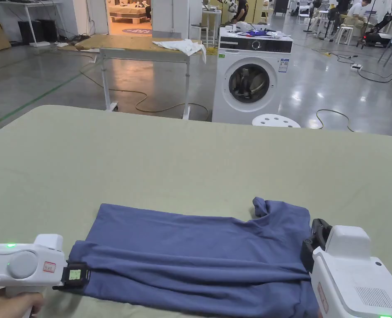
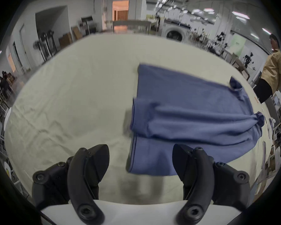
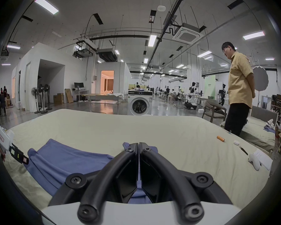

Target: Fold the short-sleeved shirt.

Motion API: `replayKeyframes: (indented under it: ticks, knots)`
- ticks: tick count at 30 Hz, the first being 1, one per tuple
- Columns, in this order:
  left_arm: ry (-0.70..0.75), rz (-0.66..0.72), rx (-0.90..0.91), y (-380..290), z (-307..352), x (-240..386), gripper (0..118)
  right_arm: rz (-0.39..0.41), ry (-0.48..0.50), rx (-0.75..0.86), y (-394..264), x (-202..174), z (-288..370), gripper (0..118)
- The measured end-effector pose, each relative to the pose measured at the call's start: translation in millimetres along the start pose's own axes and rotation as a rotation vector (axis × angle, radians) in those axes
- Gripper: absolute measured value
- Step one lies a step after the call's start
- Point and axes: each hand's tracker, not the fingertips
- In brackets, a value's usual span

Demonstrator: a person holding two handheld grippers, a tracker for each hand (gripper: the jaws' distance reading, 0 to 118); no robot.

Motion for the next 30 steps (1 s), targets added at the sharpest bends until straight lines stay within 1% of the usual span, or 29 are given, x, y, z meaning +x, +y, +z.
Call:
replayKeyframes:
  ticks: [2,3,4,5,6,9,10,11,12,13,14,15,16,17,20,21,22,24,25,26,27,28,29,30]
  knots:
    - [0.040,-0.042,-0.061,-5.6,-10.9,7.2,81,0.001,-0.010,-0.019,-4.1,3.7,-1.1,0]
    - [0.065,-0.087,0.003,-9.1,-5.8,15.1,80,0.001,-0.012,-0.027,-6.2,5.8,-1.5,0]
    - [0.087,-0.118,0.020,-10.9,-2.1,22.4,80,0.005,-0.017,-0.040,-8.6,7.9,-2.4,0]
    - [0.102,-0.140,0.019,-11.8,-0.8,27.6,77,0.008,-0.024,-0.055,-10.8,10.1,-3.7,0]
    - [0.083,-0.134,0.021,-12.3,0.4,31.5,72,0.005,-0.029,-0.069,-13.8,14.0,-5.1,0]
    - [0.059,-0.140,0.020,-15.0,7.4,39.2,45,0.001,-0.039,-0.169,-22.8,26.2,-16.8,1]
    - [0.059,-0.153,0.021,-15.4,9.4,42.5,33,-0.006,-0.041,-0.210,-26.1,32.1,-21.0,3]
    - [0.053,-0.161,0.022,-13.8,9.1,38.1,17,-0.019,-0.041,-0.258,-30.2,38.5,-26.2,9]
    - [0.022,-0.158,0.030,-14.5,11.4,38.6,5,-0.034,-0.027,-0.306,-35.1,45.4,-31.9,21]
    - [0.014,-0.143,0.029,-15.6,13.5,38.8,4,-0.042,-0.024,-0.352,-39.7,51.6,-37.0,50]
    - [0.023,-0.146,0.033,-17.7,16.3,39.7,3,-0.048,-0.023,-0.402,-45.6,58.4,-41.6,67]
    - [0.025,-0.162,0.049,-18.8,17.4,36.2,3,-0.041,-0.015,-0.464,-52.2,63.4,-46.6,76]
    - [0.028,-0.173,0.059,-21.7,21.1,36.5,3,-0.047,-0.003,-0.508,-59.9,68.2,-50.9,77]
    - [0.028,-0.165,0.071,-24.3,24.8,35.8,3,-0.031,0.010,-0.565,-67.8,71.2,-54.8,77]
    - [0.012,-0.123,0.113,-30.3,31.3,30.8,3,-0.027,0.036,-0.722,-95.7,77.6,-67.7,77]
    - [0.011,-0.116,0.124,-32.6,33.3,29.9,3,-0.038,0.058,-0.745,-105.1,79.0,-72.1,75]
    - [0.009,-0.113,0.129,-34.8,34.7,29.0,3,-0.035,0.074,-0.766,-113.0,78.8,-75.5,68]
    - [0.005,-0.103,0.143,-37.0,34.1,27.3,3,-0.017,0.074,-0.721,-114.9,78.0,-74.6,65]
    - [0.007,-0.100,0.146,-38.3,34.9,26.7,3,-0.005,0.080,-0.725,-108.5,77.7,-73.7,48]
    - [0.005,-0.097,0.148,-39.4,35.9,25.9,3,-0.017,0.090,-0.724,-105.3,78.1,-73.2,24]
    - [0.002,-0.094,0.150,-39.2,36.0,27.0,3,-0.038,0.106,-0.711,-101.9,80.1,-72.5,10]
    - [-0.001,-0.091,0.155,-40.0,37.8,26.6,3,-0.081,0.174,-0.701,-100.4,83.3,-72.8,10]
    - [0.000,-0.087,0.162,-40.4,40.0,26.2,3,-0.076,0.143,-0.722,-98.9,84.4,-72.3,10]
    - [-0.005,-0.086,0.169,-40.6,43.3,25.2,3,-0.054,0.127,-0.735,-94.7,82.1,-68.5,9]
